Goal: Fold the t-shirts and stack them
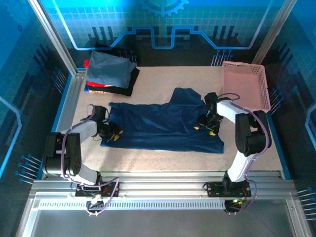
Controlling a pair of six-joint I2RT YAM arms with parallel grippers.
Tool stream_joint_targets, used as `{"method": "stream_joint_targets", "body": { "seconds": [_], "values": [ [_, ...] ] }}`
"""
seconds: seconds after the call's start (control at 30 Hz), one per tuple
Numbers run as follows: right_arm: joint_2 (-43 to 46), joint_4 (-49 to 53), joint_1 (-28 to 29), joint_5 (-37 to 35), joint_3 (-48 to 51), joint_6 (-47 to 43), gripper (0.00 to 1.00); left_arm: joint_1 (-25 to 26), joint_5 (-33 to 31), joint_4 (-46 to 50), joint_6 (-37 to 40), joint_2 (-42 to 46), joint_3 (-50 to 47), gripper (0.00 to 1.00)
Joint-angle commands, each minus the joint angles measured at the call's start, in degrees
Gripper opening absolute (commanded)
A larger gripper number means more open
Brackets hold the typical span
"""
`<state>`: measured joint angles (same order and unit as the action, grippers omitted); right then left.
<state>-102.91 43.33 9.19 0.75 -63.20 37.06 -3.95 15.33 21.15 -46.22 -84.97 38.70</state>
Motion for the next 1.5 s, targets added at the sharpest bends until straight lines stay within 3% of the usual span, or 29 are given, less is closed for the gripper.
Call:
{"method": "stream_joint_targets", "body": {
  "seconds": [0.0,0.2,0.3,0.4,0.6,0.8,0.97,1.2,1.47],
  "values": [
    [0.09,3.12,0.41,-3.6,3.35,3.04,0.77,-1.87,-6.8,8.46,1.3,1.45,-3.66,0.34],
    [1.72,3.47,0.83,-3.8,5.46,4.23,0.77,-2.47,-5.59,9.95,0.22,7.95,-8.37,0.4],
    [2.93,3.81,0.88,-3.73,4.42,4.34,0.77,-2.39,-3.24,8.83,-1.31,9.76,-7.22,0.49],
    [4.4,4.93,1.24,-3.02,0.59,3.49,0.78,-2.3,-2.02,9.95,-1.51,10.34,-1.77,0.59],
    [4.44,7.98,2.15,-2.45,-13.65,-4.58,0.8,-2.12,-1.4,11.7,1.39,8.78,13.37,0.69],
    [-7.53,11.47,1.04,-4.42,-34.57,-14.35,0.8,-2.3,2.48,10.48,14.65,-3.58,30.84,0.7],
    [-20.35,14.73,0.31,-4.11,-50.34,-17.66,0.73,-2.3,8.46,6.38,19.72,-10.11,36.17,0.69],
    [-33.39,17.06,-0.81,-6.37,-63.74,-18.74,0.67,-2.37,11.35,4.09,21.92,-10.24,31.76,0.68],
    [-38.33,16.09,-3.06,-2.92,-67.32,-10.03,0.61,-3.48,10.7,6.33,24.57,-6.17,25.73,0.68]
  ]
}}
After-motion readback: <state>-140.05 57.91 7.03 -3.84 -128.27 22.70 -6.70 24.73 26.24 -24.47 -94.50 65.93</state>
